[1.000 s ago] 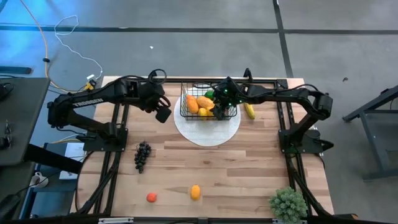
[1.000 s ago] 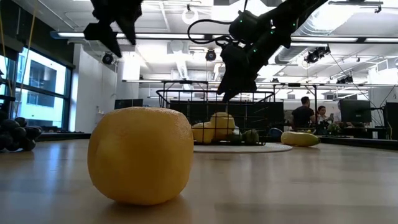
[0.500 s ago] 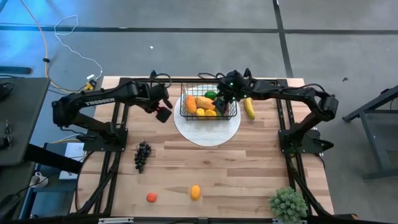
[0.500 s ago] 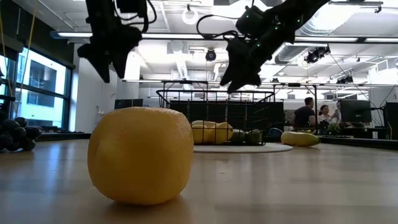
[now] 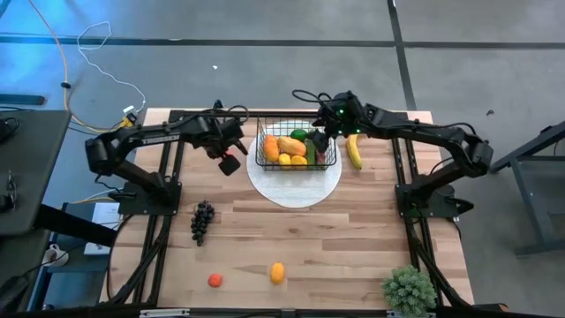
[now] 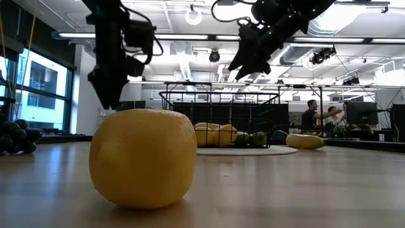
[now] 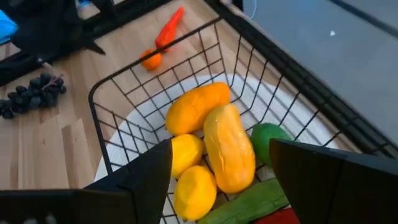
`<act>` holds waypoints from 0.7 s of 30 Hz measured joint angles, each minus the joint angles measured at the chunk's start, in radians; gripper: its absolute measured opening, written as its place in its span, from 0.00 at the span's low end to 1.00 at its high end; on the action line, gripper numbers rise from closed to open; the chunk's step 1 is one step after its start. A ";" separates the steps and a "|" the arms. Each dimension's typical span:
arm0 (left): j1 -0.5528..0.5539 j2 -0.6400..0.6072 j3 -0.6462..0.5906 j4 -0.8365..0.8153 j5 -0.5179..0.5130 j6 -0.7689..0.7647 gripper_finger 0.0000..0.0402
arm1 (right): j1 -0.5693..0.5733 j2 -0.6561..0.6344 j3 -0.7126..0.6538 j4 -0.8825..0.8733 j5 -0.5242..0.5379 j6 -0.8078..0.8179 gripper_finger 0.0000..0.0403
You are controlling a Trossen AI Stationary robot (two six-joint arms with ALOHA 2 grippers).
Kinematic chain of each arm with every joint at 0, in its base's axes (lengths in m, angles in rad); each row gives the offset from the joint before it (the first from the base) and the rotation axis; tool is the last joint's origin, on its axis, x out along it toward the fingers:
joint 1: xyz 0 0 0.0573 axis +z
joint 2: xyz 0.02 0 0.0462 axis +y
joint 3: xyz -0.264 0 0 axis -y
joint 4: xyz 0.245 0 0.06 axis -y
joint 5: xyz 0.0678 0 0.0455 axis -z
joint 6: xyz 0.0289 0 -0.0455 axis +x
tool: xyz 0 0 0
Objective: Build produce basket
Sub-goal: Put the top orange into the black wire basket
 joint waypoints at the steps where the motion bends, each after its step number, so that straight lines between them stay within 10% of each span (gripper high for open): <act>1: 0.003 0.018 0.000 0.000 -0.007 0.026 0.71 | 0.000 -0.006 0.000 -0.001 0.012 0.000 0.62; 21: 0.086 0.234 0.000 0.126 -0.035 0.227 0.71 | -0.001 -0.027 0.000 -0.008 0.120 0.077 0.62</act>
